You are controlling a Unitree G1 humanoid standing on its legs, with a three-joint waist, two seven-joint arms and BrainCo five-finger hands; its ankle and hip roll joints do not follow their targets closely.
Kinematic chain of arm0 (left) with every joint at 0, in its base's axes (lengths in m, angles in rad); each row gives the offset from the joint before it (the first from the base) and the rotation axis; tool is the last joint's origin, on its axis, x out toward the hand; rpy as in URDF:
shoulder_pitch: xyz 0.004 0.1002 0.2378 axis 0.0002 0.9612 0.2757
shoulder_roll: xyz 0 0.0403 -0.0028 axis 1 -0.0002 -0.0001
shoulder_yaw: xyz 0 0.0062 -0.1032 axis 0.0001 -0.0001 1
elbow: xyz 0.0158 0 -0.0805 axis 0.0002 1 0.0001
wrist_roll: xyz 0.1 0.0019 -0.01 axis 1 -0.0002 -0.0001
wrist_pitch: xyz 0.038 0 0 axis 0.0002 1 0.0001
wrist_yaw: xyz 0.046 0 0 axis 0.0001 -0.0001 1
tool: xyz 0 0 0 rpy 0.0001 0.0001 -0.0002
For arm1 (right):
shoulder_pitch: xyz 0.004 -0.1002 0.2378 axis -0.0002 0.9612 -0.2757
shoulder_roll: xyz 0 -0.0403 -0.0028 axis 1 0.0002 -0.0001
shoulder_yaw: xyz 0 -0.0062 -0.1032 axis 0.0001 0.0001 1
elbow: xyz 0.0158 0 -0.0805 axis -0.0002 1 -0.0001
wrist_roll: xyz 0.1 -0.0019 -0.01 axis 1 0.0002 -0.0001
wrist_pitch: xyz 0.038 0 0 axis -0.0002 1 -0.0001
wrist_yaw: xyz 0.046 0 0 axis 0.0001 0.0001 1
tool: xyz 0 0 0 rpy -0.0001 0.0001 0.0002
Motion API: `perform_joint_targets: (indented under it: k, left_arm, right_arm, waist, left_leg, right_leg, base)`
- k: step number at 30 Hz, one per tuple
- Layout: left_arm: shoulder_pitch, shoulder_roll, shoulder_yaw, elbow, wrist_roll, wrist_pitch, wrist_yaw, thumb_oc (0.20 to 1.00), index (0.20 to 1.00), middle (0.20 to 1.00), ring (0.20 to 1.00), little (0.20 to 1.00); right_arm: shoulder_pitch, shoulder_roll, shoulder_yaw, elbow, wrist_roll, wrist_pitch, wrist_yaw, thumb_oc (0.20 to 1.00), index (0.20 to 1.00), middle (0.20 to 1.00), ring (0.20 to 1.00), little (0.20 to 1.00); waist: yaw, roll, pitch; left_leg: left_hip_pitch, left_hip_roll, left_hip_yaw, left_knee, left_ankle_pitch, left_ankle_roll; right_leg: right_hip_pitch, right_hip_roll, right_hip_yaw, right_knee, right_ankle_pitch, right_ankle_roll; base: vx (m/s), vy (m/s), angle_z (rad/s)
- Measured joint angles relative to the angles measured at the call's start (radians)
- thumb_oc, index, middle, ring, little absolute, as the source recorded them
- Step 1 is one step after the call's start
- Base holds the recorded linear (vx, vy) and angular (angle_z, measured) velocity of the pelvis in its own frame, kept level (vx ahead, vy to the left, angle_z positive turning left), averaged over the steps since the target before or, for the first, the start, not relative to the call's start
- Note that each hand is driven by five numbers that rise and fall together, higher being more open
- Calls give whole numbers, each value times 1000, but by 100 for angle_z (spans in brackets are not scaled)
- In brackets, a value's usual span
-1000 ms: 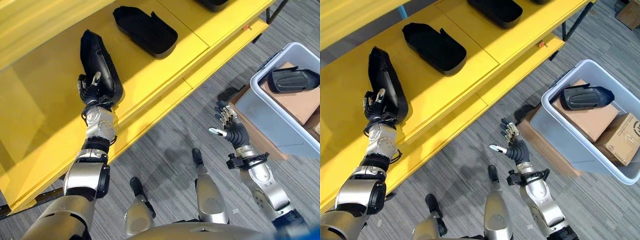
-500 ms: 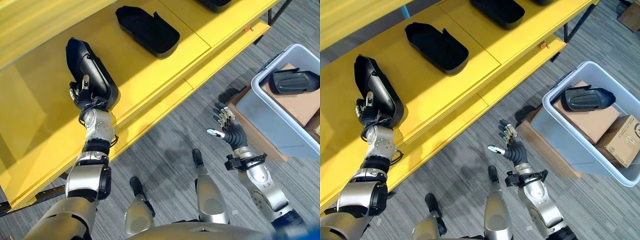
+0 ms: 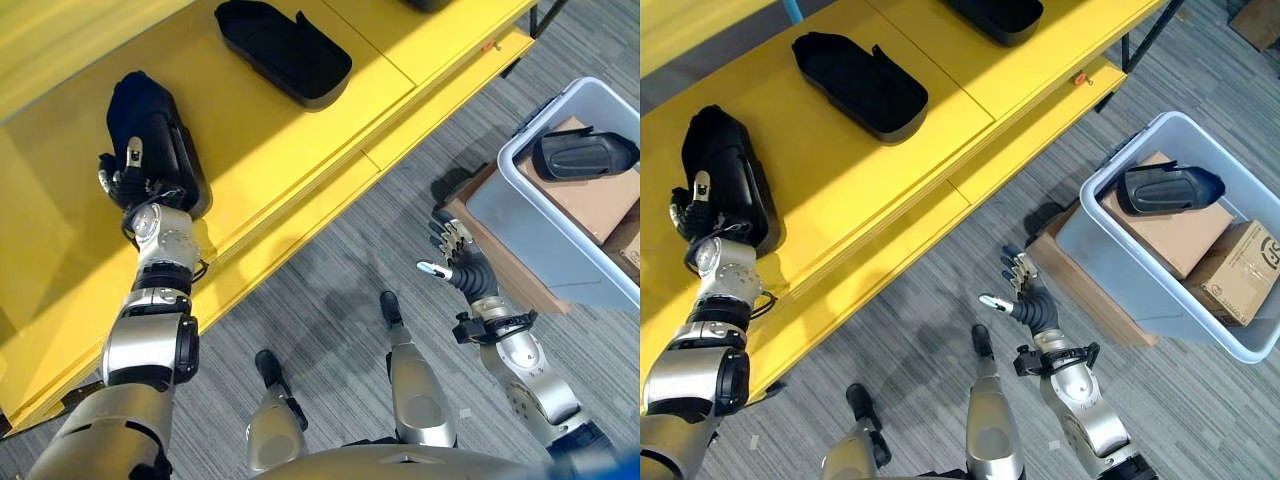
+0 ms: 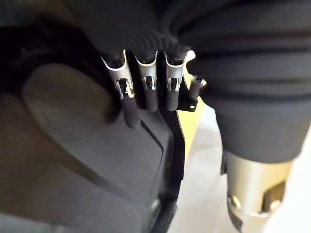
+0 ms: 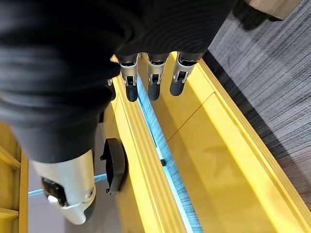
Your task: Move parts from the plastic box to the shelf.
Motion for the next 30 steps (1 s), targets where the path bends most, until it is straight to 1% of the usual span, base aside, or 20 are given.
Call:
perform_joint_targets:
  k: [3, 5, 8, 11, 16, 20, 22, 24, 26, 30]
  left_arm:
    - [-31, 42, 6, 52, -1, 11, 1, 1000, 1000, 1000, 1000, 1000]
    - [-36, 66, 16, 66, -2, 25, 1, 1000, 1000, 1000, 1000, 1000]
    - [-38, 100, 33, 67, -3, 26, 0, 1000, 1000, 1000, 1000, 1000]
    - [-42, 109, 42, 73, -9, 27, 0, 1000, 1000, 1000, 1000, 1000]
    - [-67, 109, 42, 73, -13, 26, 0, 1000, 1000, 1000, 1000, 1000]
    - [-75, 94, 42, 72, -47, 21, 0, 1000, 1000, 1000, 1000, 1000]
    - [-75, 70, 42, 67, -55, 11, 2, 1000, 1000, 1000, 1000, 1000]
    - [-74, 22, 47, 17, -83, -17, 13, 1000, 1000, 1000, 1000, 1000]
    - [-73, 2, 43, -6, -91, -22, 16, 1000, 1000, 1000, 1000, 1000]
    - [-75, -36, 29, -41, -106, -31, 19, 1000, 1000, 1000, 1000, 1000]
  right_arm:
    - [5, -4, -5, 0, 0, 0, 4, 1000, 1000, 1000, 1000, 1000]
    - [12, -22, -5, 0, 0, 0, 11, 1000, 1000, 1000, 1000, 1000]
    - [24, -49, -23, 0, 1, 0, 21, 1000, 1000, 1000, 1000, 1000]
    - [22, -50, -42, 0, 1, 0, 23, 1000, 1000, 1000, 1000, 1000]
    - [22, -58, -42, 0, 1, 0, 28, 1000, 1000, 1000, 1000, 1000]
    - [21, -58, -42, 0, 1, 0, 28, 1000, 1000, 1000, 1000, 1000]
    - [21, -58, -42, 0, 1, 0, 28, 1000, 1000, 1000, 1000, 1000]
    - [20, -58, -42, 0, 1, 1, 27, 1000, 1000, 1000, 1000, 1000]
    - [15, -57, -42, 0, 1, 1, 28, 1000, 1000, 1000, 1000, 1000]
    - [15, -57, -45, 0, 1, 3, 25, 1000, 1000, 1000, 1000, 1000]
  waist:
    - [2, 10, 12]
    - [1, 17, 17]
    - [1, 28, 34]
    - [3, 31, 36]
    - [8, 31, 36]
    - [9, 31, 36]
    - [9, 30, 36]
    - [17, 30, 36]
    - [21, 29, 36]
    - [13, 27, 34]
  left_leg:
    - [0, 0, 0, -1, 0, 0]
    - [-1, 0, 0, 0, 0, 0]
    - [-3, 1, -1, 1, 0, 0]
    - [-6, 1, -2, 2, 0, 0]
    - [-9, 1, -9, 2, 0, 0]
    - [-9, 1, -10, 2, 0, 0]
    - [-9, 1, -10, 2, 0, 0]
    - [-9, 1, -11, 4, 0, 0]
    - [-10, 1, -12, 5, 0, 0]
    - [-10, 2, -12, 12, -1, 1]
  right_leg:
    - [0, 0, 0, 0, 0, 0]
    - [-1, 0, 0, 0, 0, 0]
    - [-2, 0, 0, 0, 0, 0]
    - [-3, 0, -1, 0, 0, 0]
    - [-3, 0, -3, 0, 0, 0]
    - [-3, 0, -3, 0, -1, 0]
    - [-3, 0, -3, 1, -1, 0]
    - [-3, 0, -3, 3, -1, 0]
    - [-3, 0, -3, 4, -1, 0]
    - [-3, 0, -3, 11, -2, -1]
  base:
    - [0, 0, 0]
    - [0, 0, 0]
    - [0, 0, 0]
    - [0, 0, 0]
    - [0, 1, 1]
    - [0, 0, 0]
    - [0, 0, 0]
    - [0, 0, 0]
    - [0, 0, 0]
    - [0, 0, 0]
